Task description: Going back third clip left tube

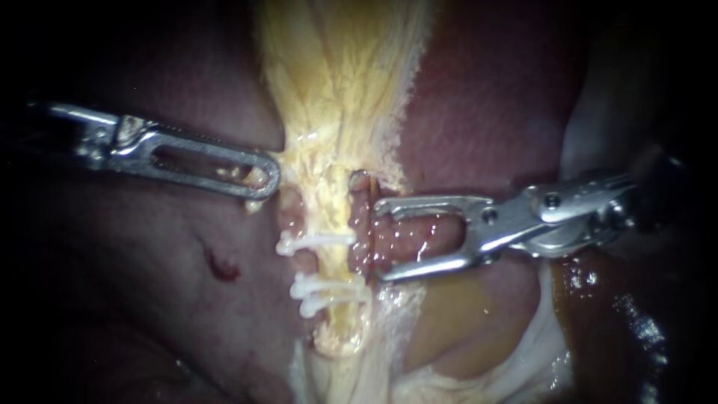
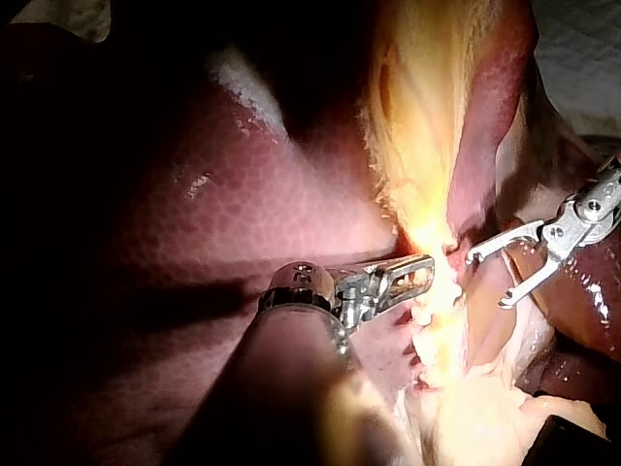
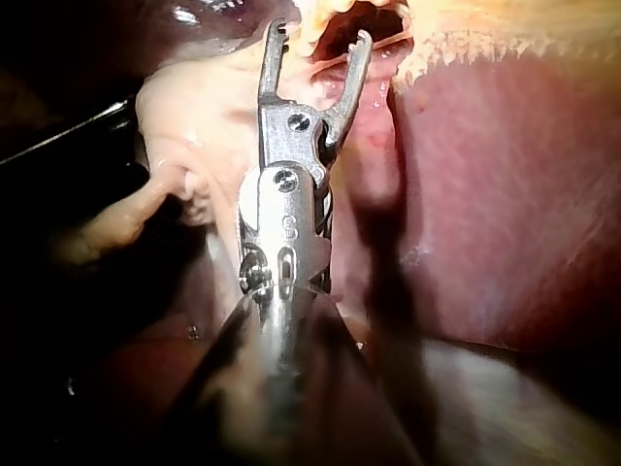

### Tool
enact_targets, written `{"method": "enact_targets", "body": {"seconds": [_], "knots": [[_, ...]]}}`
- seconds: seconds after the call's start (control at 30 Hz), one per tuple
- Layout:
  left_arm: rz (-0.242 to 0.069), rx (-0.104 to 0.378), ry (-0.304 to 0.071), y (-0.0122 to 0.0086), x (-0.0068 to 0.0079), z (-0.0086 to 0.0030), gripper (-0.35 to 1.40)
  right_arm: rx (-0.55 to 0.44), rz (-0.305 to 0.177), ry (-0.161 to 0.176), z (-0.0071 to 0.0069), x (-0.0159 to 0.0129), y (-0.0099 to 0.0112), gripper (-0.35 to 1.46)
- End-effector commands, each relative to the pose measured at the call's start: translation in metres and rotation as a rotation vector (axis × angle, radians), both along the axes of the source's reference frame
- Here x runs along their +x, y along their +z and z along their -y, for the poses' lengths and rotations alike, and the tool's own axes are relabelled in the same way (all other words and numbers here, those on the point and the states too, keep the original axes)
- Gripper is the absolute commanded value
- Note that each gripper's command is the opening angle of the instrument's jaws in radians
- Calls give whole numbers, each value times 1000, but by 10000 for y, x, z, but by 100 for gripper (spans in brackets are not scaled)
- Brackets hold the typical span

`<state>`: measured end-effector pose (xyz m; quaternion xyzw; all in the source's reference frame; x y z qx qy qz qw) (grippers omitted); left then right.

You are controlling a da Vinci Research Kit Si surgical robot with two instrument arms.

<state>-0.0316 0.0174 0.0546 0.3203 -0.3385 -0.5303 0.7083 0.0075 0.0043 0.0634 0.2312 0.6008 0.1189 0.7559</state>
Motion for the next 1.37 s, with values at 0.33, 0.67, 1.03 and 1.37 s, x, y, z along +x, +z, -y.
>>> {"method": "enact_targets", "body": {"seconds": [0.33,0.67,1.03,1.37], "knots": [[-1,-2,-1,5,-4,-1,-35,-30,-10,-5,-12,-31,-16,50],[12,-1,24,59,-39,13,-35,-41,-15,-6,-11,-32,-17,50],[0,5,59,101,-67,13,-35,-46,-18,-6,-11,-32,-19,50],[-2,6,61,99,-66,13,-35,-45,-18,-6,-11,-32,-21,50]]}}
